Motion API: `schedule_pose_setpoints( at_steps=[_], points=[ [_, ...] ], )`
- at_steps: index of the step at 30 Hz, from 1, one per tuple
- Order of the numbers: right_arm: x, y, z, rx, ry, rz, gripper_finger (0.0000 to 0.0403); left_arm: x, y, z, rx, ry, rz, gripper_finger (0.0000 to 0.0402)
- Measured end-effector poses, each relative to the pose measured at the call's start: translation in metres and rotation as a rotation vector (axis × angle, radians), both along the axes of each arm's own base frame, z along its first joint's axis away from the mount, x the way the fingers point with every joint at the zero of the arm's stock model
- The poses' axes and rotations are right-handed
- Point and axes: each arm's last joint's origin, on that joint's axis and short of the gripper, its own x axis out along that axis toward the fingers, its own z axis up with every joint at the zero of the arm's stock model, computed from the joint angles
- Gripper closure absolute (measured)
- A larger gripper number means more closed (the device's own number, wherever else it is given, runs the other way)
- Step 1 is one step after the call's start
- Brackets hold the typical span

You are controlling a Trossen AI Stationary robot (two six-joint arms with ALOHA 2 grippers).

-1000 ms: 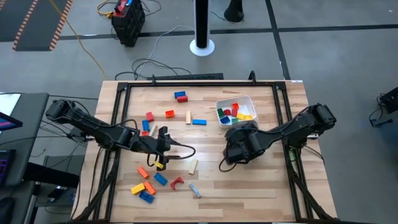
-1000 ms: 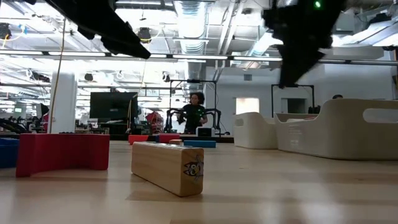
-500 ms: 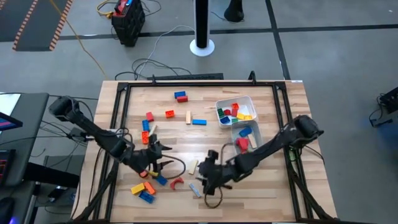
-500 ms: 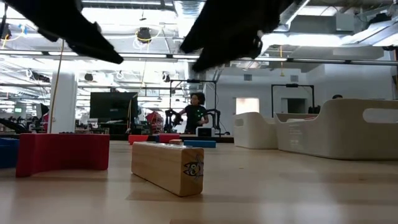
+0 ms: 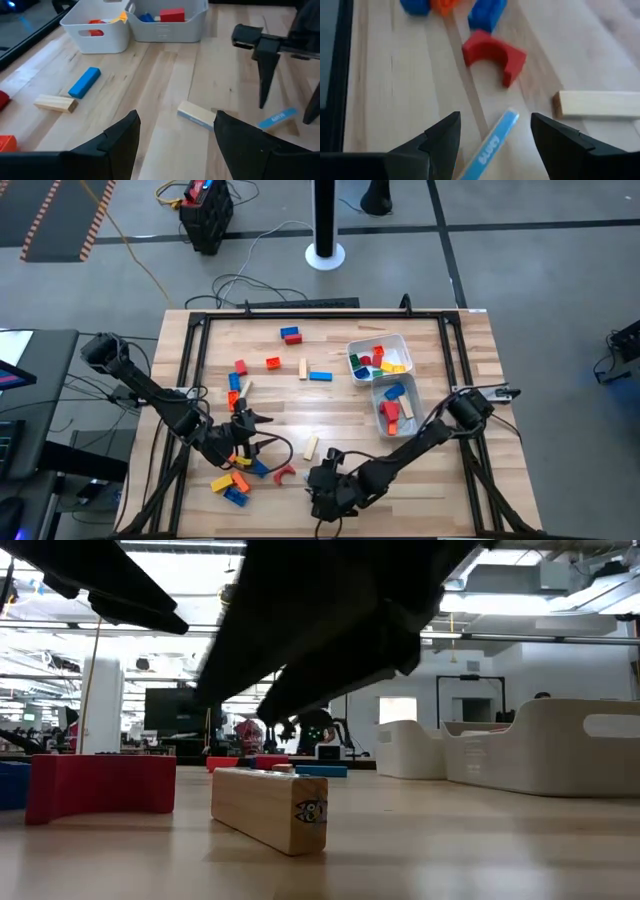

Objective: Sort blocks by size
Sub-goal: Put the large brown wooden block into the gray bin

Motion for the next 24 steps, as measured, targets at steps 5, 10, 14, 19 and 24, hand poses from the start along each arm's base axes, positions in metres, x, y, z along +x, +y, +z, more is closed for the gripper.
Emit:
schedule_pose_setpoints(
  at_steps=[5,10,14,19,24],
  points=[
    [-0.007,0.000,-0.010,-0.027,0.047,-0.014,0.0133,0.000,0.000,0.000,0.005,-0.007,0.016,0.0157],
    [-0.004,0.002,-0.015,-0.038,0.042,0.001,0.0133,0.000,0.001,0.000,0.008,-0.005,0.015,0.0157],
    [-0.002,0.004,-0.032,-0.061,0.068,0.032,0.0133,-0.001,0.001,-0.001,0.011,0.006,0.017,0.0157],
    [-0.004,0.001,-0.035,-0.082,0.096,0.032,0.0138,-0.001,0.001,-0.002,0.004,0.010,0.022,0.0157],
    [-0.006,0.000,-0.036,-0.112,0.133,0.039,0.0203,-0.002,0.002,-0.003,0.005,0.022,0.025,0.0157]
  ],
)
